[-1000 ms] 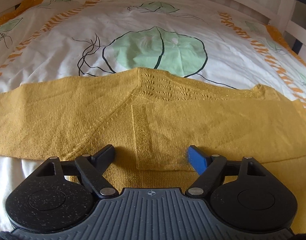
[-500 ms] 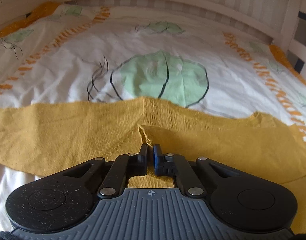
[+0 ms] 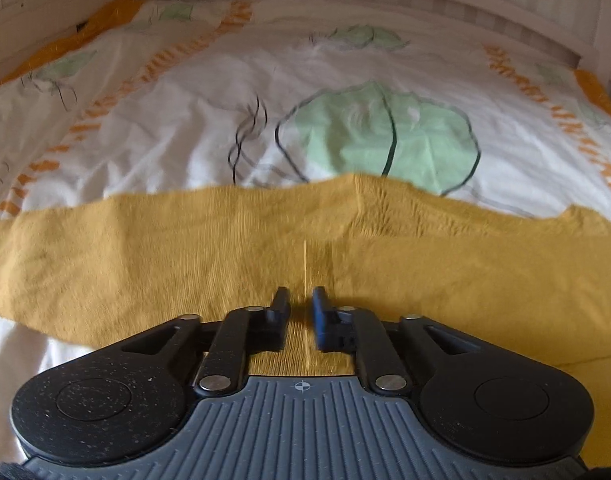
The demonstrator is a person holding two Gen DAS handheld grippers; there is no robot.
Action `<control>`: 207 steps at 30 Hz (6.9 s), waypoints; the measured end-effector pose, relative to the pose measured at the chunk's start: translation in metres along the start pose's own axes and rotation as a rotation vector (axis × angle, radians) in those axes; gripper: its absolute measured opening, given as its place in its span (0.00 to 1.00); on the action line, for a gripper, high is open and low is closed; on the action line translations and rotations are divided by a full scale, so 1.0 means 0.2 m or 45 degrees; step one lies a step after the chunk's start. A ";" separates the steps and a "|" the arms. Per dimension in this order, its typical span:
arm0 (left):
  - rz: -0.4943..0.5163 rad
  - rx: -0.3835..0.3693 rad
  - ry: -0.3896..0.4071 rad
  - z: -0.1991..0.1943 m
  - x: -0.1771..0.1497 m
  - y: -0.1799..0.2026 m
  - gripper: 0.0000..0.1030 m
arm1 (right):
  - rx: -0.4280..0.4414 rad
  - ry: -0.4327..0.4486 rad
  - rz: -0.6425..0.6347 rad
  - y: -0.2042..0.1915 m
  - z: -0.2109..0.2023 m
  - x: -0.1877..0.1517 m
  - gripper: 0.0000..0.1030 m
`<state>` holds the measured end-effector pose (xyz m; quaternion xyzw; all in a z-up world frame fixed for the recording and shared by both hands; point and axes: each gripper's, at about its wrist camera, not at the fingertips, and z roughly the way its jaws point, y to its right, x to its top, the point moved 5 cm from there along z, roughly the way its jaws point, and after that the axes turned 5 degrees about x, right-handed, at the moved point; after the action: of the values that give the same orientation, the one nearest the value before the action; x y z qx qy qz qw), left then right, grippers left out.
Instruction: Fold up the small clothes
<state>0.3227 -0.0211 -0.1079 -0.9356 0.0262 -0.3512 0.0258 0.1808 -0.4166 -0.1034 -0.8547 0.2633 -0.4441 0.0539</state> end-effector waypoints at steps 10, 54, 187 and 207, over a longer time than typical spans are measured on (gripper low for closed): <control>-0.019 -0.025 0.028 -0.01 -0.04 -0.05 0.54 | -0.124 -0.093 -0.263 -0.07 0.08 -0.09 0.95; -0.944 0.189 0.076 -0.09 -0.15 -1.79 0.59 | 0.542 -0.142 -0.411 -1.22 0.00 -0.55 0.97; -0.019 -0.174 0.255 -0.15 -0.39 -0.03 0.63 | 0.734 -0.195 -0.226 -0.84 -0.03 0.23 0.14; -0.017 -0.171 0.256 -0.15 -0.40 -0.03 0.64 | 0.217 -0.241 -0.250 -0.36 0.20 0.10 0.14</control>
<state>0.2438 -0.0114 -0.1372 -0.8954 0.0460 -0.4410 -0.0422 0.2510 -0.3705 -0.0898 -0.9067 0.1335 -0.3854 0.1073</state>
